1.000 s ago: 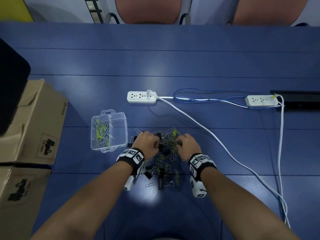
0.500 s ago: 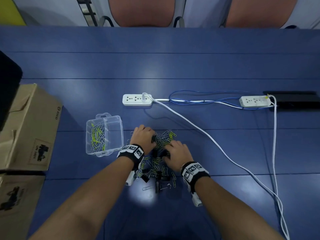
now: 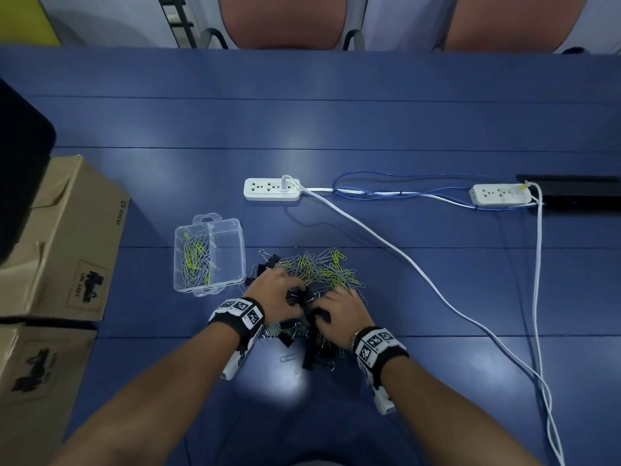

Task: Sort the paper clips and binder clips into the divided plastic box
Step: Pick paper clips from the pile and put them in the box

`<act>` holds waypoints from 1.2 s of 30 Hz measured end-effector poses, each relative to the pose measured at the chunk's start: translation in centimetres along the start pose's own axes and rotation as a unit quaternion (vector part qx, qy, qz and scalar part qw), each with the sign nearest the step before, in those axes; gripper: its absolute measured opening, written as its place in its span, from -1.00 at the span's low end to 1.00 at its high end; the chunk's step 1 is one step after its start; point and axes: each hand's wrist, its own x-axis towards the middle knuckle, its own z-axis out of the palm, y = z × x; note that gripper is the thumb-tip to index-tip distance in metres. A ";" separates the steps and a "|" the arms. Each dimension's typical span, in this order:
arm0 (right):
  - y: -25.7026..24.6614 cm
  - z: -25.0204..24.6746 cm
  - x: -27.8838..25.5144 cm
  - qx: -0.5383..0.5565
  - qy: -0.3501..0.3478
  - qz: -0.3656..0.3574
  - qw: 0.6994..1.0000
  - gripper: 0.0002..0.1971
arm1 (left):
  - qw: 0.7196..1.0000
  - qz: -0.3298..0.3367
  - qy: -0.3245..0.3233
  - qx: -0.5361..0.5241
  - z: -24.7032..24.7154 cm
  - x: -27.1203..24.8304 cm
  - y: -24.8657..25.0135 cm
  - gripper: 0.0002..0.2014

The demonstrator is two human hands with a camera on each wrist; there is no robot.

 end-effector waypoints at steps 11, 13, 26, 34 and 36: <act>3.5 -3.3 2.7 0.058 -0.010 0.262 0.963 -0.31 | 0.999 -0.032 0.025 0.031 -0.1 4.0 0.4 -0.58; 3.3 -3.1 3.4 0.052 -0.032 0.261 0.963 -0.30 | 0.998 -0.060 0.007 0.033 0.4 5.3 0.8 -0.36; 4.1 -2.3 4.2 0.042 -0.005 0.251 0.967 -0.80 | 0.993 -0.106 -0.045 0.010 0.3 7.8 0.3 -0.87; 4.9 -2.8 3.0 0.097 0.008 0.258 0.961 -0.85 | 0.991 -0.124 -0.022 -0.052 -0.1 6.9 0.2 -0.92; 4.9 -3.1 2.8 0.132 0.025 0.265 0.955 -0.86 | 0.989 -0.129 -0.011 -0.071 -0.4 6.4 0.4 -0.92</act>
